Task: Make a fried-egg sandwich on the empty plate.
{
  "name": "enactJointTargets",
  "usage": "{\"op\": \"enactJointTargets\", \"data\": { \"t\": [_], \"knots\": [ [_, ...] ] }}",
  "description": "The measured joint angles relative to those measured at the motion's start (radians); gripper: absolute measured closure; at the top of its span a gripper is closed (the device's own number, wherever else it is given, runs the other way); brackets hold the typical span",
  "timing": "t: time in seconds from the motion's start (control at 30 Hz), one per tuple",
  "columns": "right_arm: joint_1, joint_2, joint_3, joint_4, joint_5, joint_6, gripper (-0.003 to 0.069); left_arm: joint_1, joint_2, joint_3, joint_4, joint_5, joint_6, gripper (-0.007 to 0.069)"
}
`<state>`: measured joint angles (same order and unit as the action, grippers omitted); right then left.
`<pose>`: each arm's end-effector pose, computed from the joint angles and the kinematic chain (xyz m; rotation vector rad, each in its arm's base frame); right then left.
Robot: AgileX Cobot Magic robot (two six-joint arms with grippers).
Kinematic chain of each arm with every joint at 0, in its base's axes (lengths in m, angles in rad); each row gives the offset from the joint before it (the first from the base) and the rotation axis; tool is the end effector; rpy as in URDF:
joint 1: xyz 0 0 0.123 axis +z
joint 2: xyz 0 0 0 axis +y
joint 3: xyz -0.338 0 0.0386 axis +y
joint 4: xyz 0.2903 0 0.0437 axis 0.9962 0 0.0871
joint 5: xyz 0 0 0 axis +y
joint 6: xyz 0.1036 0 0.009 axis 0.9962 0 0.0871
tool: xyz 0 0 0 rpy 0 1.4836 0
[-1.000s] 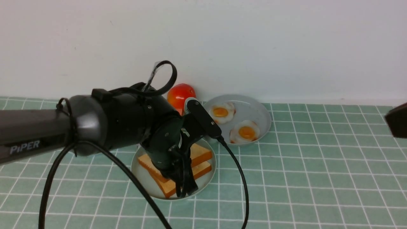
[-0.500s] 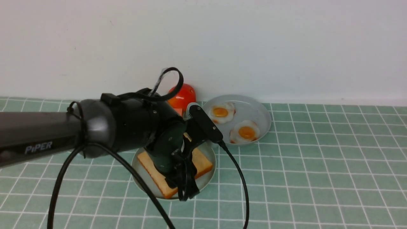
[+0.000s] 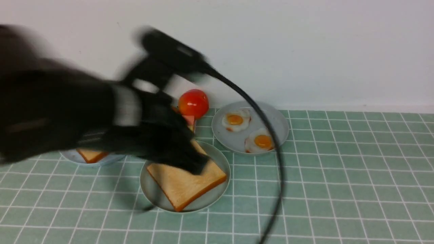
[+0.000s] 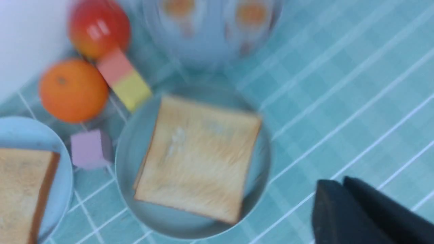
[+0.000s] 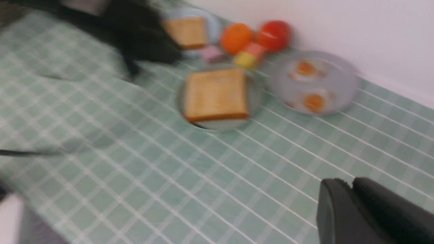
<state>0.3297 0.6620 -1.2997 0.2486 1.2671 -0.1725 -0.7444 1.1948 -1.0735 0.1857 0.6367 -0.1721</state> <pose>0.0407 0.0397 0.5177 -0.5857 2.0285 0.3889 0.2186 -0.1858 0.3962 0.7365 2.1208 -0.2951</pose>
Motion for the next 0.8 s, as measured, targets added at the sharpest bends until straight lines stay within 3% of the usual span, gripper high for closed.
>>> {"op": "enactJointTargets", "data": {
  "t": [0.17,0.4,0.57,0.8],
  "knots": [
    [0.0,-0.116,0.18,-0.161,0.001,0.131,0.0576,0.0,-0.43,0.355,-0.009,-0.244,-0.114,0.0638],
    [0.0,-0.279,0.429,-0.187,-0.173,0.267,0.0659,0.0,-0.82,0.777,-0.011,-0.637,-0.126,0.0638],
    [0.0,-0.33,0.593,-0.185,-0.392,0.394,0.0668,0.0,-0.968,0.921,-0.047,-0.702,-0.138,0.0638],
    [0.0,-0.331,0.811,-0.184,-0.78,0.519,0.0666,0.0,-0.985,0.937,-0.081,-0.67,-0.141,0.0638]
  ]
}}
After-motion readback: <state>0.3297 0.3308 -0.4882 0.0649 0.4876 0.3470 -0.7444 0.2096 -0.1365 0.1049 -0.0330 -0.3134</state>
